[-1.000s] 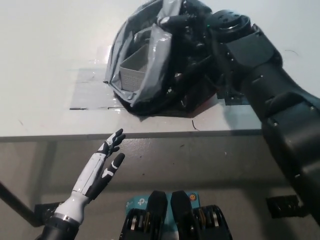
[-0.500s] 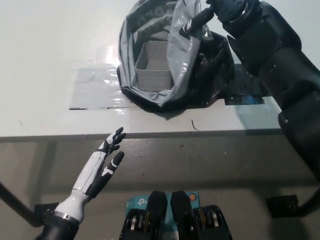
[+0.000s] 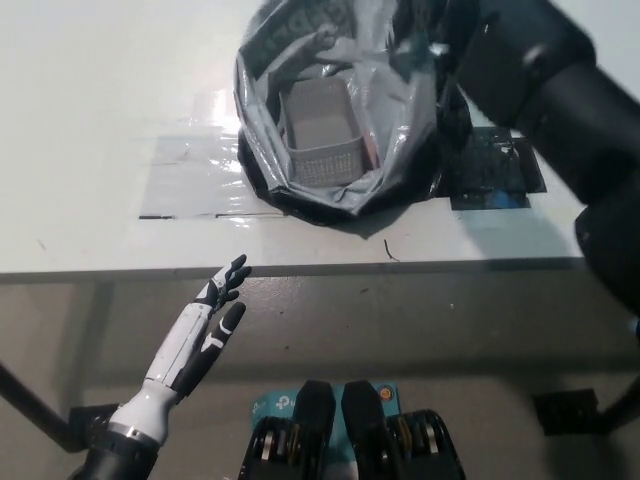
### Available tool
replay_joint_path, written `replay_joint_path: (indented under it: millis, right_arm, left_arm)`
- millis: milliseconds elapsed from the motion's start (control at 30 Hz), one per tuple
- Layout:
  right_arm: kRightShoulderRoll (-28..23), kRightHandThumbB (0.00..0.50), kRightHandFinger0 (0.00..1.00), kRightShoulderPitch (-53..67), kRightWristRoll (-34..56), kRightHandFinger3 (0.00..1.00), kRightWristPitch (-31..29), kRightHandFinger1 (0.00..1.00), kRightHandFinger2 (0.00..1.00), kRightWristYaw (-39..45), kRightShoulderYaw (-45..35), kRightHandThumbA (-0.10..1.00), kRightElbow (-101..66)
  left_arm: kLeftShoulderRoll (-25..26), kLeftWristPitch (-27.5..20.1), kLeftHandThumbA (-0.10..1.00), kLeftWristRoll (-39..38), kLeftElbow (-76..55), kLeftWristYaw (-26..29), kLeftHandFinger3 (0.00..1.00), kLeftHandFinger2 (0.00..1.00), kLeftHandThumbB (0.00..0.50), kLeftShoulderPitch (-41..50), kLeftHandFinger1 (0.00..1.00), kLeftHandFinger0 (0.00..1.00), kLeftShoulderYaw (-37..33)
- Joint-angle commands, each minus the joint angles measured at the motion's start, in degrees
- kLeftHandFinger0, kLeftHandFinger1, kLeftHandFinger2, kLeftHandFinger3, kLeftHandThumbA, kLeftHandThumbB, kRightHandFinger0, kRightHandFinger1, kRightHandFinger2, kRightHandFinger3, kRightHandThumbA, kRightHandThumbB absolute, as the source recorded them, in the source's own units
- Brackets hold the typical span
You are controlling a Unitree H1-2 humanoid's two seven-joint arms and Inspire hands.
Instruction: Use the right hand to pick up a small rectangular container and put it into a plastic bag and lift the bag
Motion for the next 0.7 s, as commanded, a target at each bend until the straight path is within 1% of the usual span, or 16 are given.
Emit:
replay_joint_path:
  millis: [0, 67, 167, 267, 300, 333, 433, 533, 567, 633, 667]
  right_arm:
    - [-3.1, 0.5, 1.0, -5.4, -6.3, 1.0, 2.5, 1.0, 1.0, 0.4, -4.2, 1.0, -6.0]
    - [-3.5, 0.5, 1.0, -5.2, -6.8, 1.0, 2.5, 1.0, 1.0, 0.7, -5.9, 1.0, -7.8]
    - [-4.3, 0.5, 1.0, -4.5, -7.3, 1.0, 2.5, 1.0, 1.0, 0.9, -8.6, 1.0, -10.8]
    - [-4.9, 0.5, 1.0, -3.6, -4.3, 1.0, 2.5, 1.0, 1.0, -0.2, -15.8, 1.0, -15.1]
    - [-5.0, 0.5, 1.0, -3.5, -2.6, 1.0, 2.5, 1.0, 1.0, 0.0, -17.7, 1.0, -16.0]
    - [-5.1, 0.5, 1.0, -3.4, 0.4, 1.0, 2.5, 1.0, 1.0, 0.6, -21.3, 1.0, -17.7]
    - [-5.1, 0.5, 1.0, -3.2, 0.8, 1.0, 2.5, 1.0, 1.0, 1.1, -24.4, 1.0, -19.3]
    - [-5.5, 0.5, 1.0, -2.1, 0.2, 1.0, 2.5, 1.0, 1.0, 0.7, -28.1, 1.0, -23.5]
    - [-6.4, 0.5, 1.0, -0.5, -1.5, 1.0, 2.5, 1.0, 1.0, 0.2, -29.2, 1.0, -29.6]
    - [-7.7, 0.5, 1.0, 2.0, -2.2, 1.0, 2.5, 1.0, 1.0, -0.2, -30.9, 1.0, -38.5]
    - [-8.5, 0.5, 1.0, 4.0, -2.1, 1.0, 2.5, 1.0, 1.0, -0.6, -32.6, 1.0, -45.5]
  left_arm:
    - [0.7, -1.7, 0.98, 0.1, -0.6, -0.3, 1.0, 1.0, 0.184, -1.3, 1.0, 1.0, 0.1]
    - [0.7, -2.1, 0.97, 0.1, -0.5, -0.3, 1.0, 1.0, 0.172, -1.3, 1.0, 1.0, 0.1]
    - [0.7, -2.1, 0.96, -0.1, -0.5, -0.3, 1.0, 1.0, 0.179, -1.2, 1.0, 1.0, 0.2]
    - [0.8, -1.9, 0.96, -0.1, -0.8, -0.5, 1.0, 1.0, 0.182, -1.1, 1.0, 1.0, 0.2]
    - [0.8, -1.9, 0.96, -0.2, -0.7, -0.5, 1.0, 1.0, 0.18, -1.1, 1.0, 1.0, 0.2]
    - [0.7, -2.0, 0.96, -0.2, -0.7, -0.4, 1.0, 1.0, 0.178, -1.0, 1.0, 1.0, 0.2]
    - [0.6, -2.1, 0.96, 0.1, -0.7, -0.2, 1.0, 1.0, 0.175, -0.8, 1.0, 1.0, 0.1]
    - [0.3, -1.8, 0.97, 0.4, -1.0, 0.0, 1.0, 1.0, 0.194, -0.3, 1.0, 1.0, 0.0]
    - [0.5, -1.8, 0.97, 0.5, -1.3, 0.1, 1.0, 1.0, 0.183, -0.3, 1.0, 1.0, 0.1]
    - [0.7, -1.6, 0.98, 0.3, -1.4, 0.0, 1.0, 1.0, 0.183, -0.9, 1.0, 1.0, 0.3]
    - [0.7, -1.0, 0.98, 0.0, -1.3, -0.1, 1.0, 1.0, 0.185, -1.6, 1.0, 1.0, 0.5]
